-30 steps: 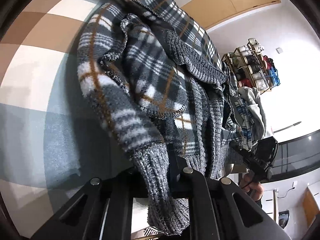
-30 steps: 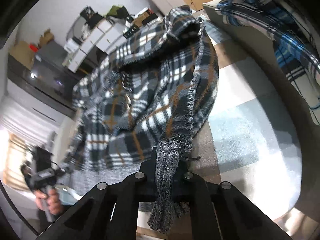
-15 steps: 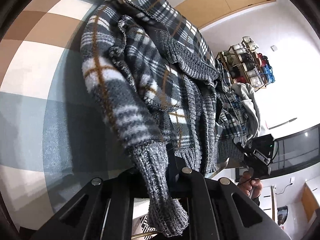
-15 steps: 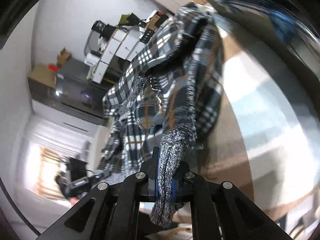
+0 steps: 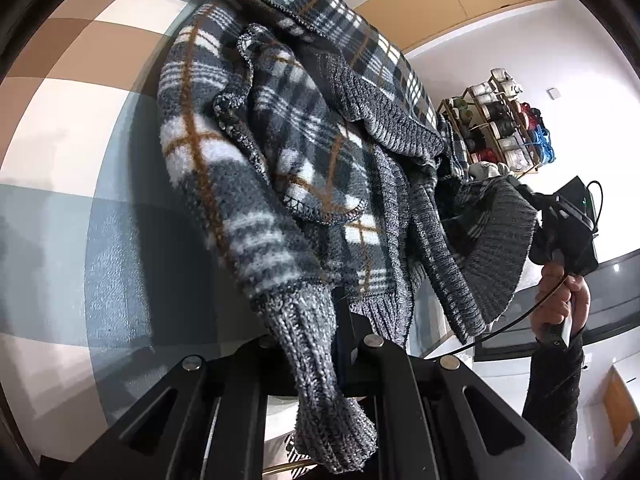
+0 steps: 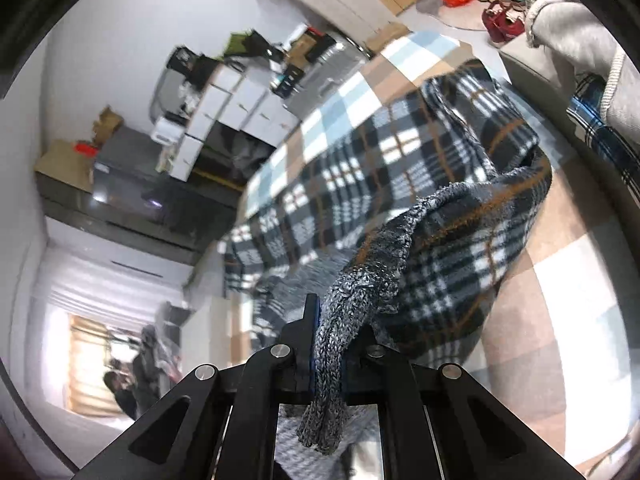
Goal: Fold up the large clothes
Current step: 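Lift the hem with both grippers and fold it over the jacket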
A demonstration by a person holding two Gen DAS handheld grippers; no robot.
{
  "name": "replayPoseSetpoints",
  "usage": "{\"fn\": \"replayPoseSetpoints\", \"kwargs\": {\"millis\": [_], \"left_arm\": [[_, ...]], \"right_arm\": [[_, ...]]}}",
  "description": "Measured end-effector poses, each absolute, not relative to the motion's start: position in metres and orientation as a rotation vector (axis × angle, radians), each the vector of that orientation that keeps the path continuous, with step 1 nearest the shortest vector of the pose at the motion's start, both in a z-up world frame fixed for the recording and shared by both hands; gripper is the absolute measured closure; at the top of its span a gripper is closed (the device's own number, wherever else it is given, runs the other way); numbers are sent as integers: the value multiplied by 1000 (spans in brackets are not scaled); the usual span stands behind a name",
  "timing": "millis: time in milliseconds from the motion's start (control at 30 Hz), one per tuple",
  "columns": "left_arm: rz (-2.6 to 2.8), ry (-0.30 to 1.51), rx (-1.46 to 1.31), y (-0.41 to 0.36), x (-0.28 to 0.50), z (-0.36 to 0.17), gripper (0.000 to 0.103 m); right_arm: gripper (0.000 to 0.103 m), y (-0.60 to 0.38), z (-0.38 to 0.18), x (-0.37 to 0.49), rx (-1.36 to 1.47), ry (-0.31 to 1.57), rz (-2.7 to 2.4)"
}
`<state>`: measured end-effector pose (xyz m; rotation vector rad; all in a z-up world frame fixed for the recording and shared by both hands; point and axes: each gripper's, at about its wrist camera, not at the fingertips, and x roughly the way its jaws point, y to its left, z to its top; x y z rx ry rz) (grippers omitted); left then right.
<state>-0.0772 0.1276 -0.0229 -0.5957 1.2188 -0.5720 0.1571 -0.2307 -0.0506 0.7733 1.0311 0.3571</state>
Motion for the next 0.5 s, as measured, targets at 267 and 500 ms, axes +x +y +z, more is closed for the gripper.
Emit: {"fn": "replayPoseSetpoints", "kwargs": {"millis": [267, 500], "left_arm": [[-564, 1231, -585, 123, -76, -23, 98], [-544, 1256, -613, 128, -75, -28, 98]], "right_arm": [[93, -245, -97, 121, 618, 1192, 212], [83, -270, -123, 82, 542, 1213, 172]]}}
